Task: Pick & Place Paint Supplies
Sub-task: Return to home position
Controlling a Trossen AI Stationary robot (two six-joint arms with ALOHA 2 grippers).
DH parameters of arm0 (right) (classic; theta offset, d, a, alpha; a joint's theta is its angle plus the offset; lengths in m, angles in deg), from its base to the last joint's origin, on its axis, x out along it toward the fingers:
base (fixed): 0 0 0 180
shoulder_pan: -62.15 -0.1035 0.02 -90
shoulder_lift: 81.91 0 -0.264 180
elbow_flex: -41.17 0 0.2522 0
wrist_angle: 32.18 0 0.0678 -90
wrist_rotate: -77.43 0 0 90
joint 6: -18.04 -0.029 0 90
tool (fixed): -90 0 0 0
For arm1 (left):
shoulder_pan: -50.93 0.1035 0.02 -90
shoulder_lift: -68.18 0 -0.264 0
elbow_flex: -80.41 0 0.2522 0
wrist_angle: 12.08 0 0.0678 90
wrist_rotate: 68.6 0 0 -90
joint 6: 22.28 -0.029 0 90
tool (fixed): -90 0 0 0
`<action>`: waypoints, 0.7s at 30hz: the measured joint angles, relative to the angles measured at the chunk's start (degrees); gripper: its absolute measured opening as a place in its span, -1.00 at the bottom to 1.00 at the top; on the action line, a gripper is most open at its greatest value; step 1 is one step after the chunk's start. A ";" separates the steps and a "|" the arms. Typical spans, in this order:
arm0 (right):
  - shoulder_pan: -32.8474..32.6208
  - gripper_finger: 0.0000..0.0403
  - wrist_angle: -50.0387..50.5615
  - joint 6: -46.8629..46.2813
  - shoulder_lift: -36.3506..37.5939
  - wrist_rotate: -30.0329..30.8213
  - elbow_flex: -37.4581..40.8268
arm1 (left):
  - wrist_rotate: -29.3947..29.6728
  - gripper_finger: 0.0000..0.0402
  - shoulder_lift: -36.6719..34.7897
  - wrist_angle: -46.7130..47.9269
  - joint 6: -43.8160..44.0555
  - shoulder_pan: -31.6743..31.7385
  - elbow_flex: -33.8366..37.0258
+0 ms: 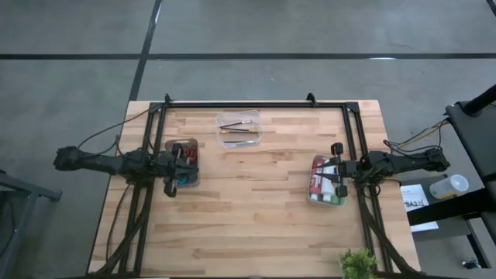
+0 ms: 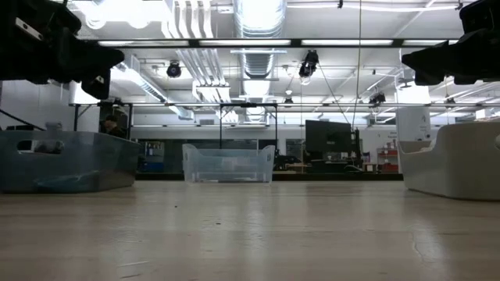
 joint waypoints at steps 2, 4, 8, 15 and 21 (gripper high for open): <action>0.00 -0.55 0.00 0.00 0.00 0.00 0.00 | 0.02 -1.00 -3.97 3.84 -0.25 0.00 0.02; 0.00 -0.55 0.00 0.00 0.00 0.00 0.00 | 0.00 -1.00 -8.13 8.40 -0.90 -0.01 0.02; 0.01 -0.55 -0.02 0.00 0.00 0.00 0.00 | -0.61 -1.00 -12.22 12.98 -1.67 -0.08 -0.62; 0.00 -0.55 -0.02 -0.02 0.01 0.00 0.02 | -0.99 -1.00 -12.24 16.54 -0.61 -0.11 -1.64; 0.00 -0.55 -0.03 0.00 0.00 0.00 0.02 | -0.35 -1.00 -12.24 16.59 1.15 -0.11 -1.68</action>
